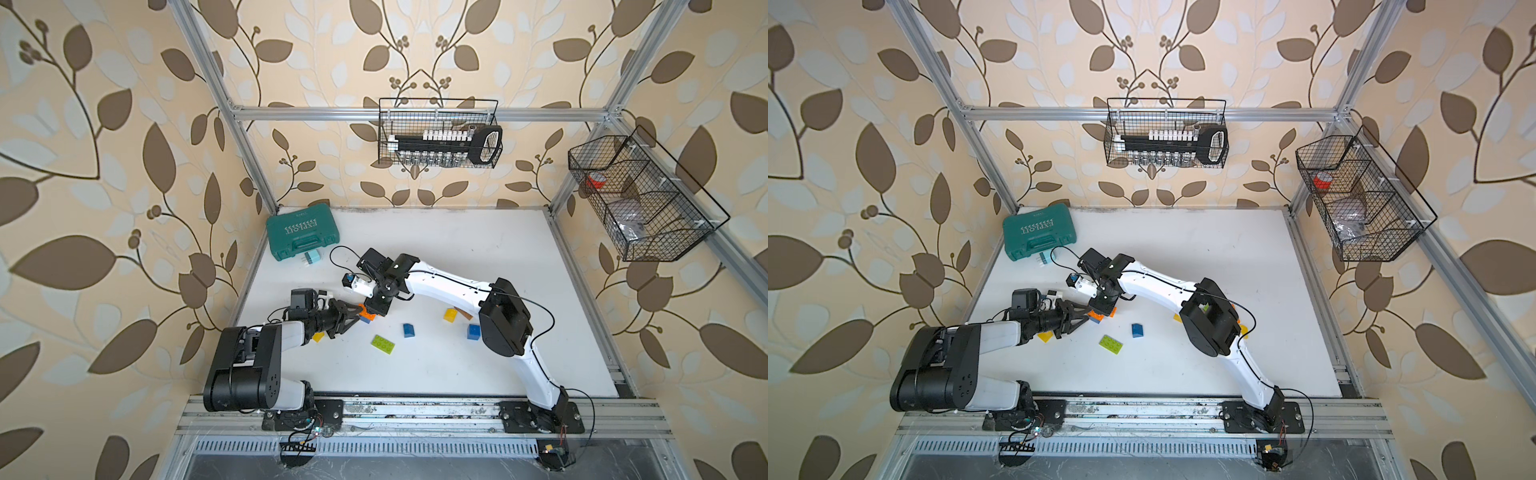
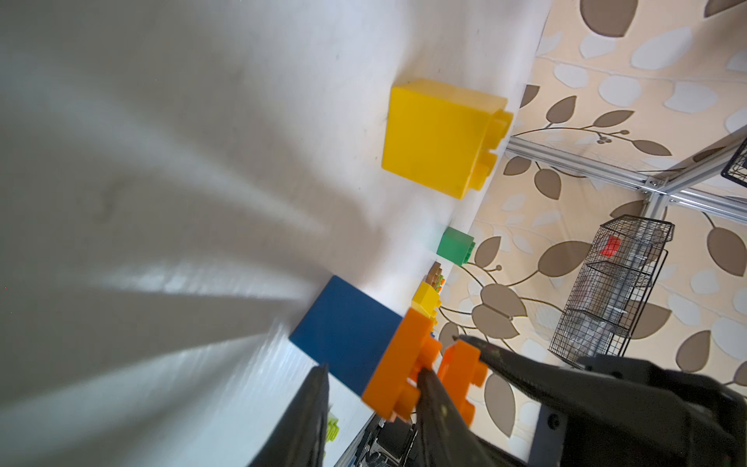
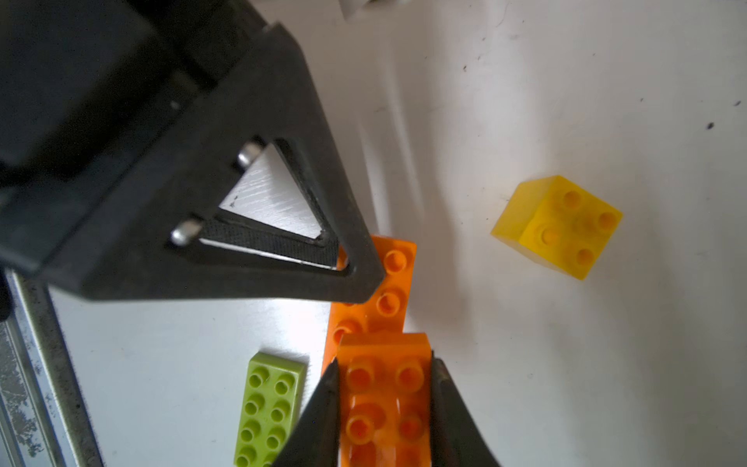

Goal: Assemble a fork with lego
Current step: Assemble the lego brick with the lego brick.

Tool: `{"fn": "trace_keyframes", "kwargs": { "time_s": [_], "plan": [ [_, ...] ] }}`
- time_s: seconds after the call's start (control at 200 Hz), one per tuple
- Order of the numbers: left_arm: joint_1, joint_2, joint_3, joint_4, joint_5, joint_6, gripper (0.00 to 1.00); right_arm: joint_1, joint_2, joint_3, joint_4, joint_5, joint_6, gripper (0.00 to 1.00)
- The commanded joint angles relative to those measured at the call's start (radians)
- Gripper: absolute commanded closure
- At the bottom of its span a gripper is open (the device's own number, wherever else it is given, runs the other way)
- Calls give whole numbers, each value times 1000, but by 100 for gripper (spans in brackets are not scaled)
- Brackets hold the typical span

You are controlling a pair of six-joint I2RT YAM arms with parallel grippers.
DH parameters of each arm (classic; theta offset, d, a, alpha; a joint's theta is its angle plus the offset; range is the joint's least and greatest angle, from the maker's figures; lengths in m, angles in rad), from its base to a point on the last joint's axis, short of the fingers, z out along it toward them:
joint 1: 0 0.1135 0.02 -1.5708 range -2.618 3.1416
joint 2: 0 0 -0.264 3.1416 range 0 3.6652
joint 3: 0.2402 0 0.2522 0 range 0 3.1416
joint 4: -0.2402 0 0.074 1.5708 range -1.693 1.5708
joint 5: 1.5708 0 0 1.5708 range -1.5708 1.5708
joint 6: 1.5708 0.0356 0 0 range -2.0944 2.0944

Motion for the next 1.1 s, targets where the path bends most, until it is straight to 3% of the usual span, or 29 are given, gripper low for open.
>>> {"fn": "trace_keyframes", "kwargs": {
  "time_s": [0.0,0.32,0.65,1.095],
  "plan": [
    [-10,-8,-20,-8,-18,-8,62,16,28,26,-28,23,50,71],
    [-10,-11,-31,-2,-22,-14,63,32,23,-6,-8,63,129,71],
    [-10,-8,-34,3,-22,-18,63,45,23,-46,7,56,91,71],
    [-10,-1,-36,4,-27,-20,63,65,26,-121,16,177,109,71]
  ]
}}
